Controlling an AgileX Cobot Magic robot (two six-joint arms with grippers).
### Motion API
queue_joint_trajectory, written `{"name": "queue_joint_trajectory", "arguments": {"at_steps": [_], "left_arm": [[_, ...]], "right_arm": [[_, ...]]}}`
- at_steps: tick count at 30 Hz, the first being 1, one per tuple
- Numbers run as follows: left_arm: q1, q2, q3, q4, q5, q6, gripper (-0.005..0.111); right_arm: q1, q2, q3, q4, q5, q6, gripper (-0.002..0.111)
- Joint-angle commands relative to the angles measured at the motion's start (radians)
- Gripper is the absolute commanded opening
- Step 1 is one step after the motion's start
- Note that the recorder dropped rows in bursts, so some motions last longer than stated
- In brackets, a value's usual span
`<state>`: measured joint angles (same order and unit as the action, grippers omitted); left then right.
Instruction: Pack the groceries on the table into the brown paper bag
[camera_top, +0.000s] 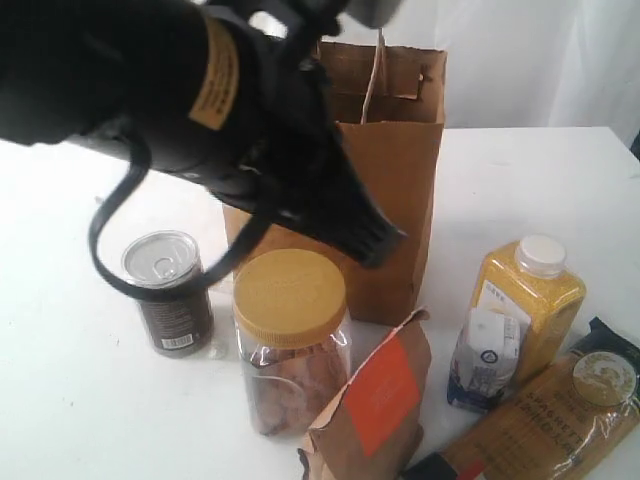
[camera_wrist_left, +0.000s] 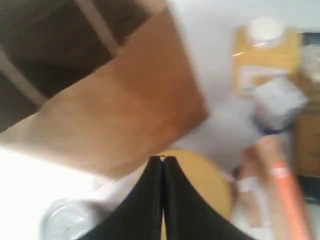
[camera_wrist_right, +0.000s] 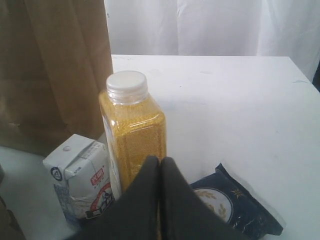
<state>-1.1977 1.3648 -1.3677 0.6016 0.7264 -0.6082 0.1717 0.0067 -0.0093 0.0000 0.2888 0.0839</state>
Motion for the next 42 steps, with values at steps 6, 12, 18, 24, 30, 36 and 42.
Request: {"name": "queue_joint_trajectory", "arguments": {"at_steps": [6,12,18,24,30,36,42], "left_arm": [[0.001,-0.02,0.222,0.218,0.201,-0.268,0.0],[0.104,-0.119,0.428,0.22,0.08,-0.474,0.0],[0.216,-0.236,0.621,0.113,-0.131,-0.479,0.0],[0.28,-0.24,0.824,0.111,-0.433,-0.55,0.0],[0.357,-0.14,0.867,0.14,-0.584,-0.577,0.0],[0.484,0.009,0.867,0.14,-0.774,-0.567,0.0],[0.538,0.082,0.865,0.129,-0.946,-0.534,0.016]], "right_arm": [[-0.004,-0.007,-0.002,-0.007,-0.006,0.0,0.0],[-0.004,-0.007,-0.002,-0.007,-0.006,0.0,0.0],[-0.004,-0.007,-0.002,-0.007,-0.006,0.0,0.0],[-0.004,-0.007,-0.002,-0.007,-0.006,0.0,0.0],[-0.004,-0.007,-0.002,-0.007,-0.006,0.0,0.0],[-0.004,-0.007,-0.002,-0.007,-0.006,0.0,0.0],[-0.004,-0.007,-0.002,-0.007,-0.006,0.0,0.0]]}}
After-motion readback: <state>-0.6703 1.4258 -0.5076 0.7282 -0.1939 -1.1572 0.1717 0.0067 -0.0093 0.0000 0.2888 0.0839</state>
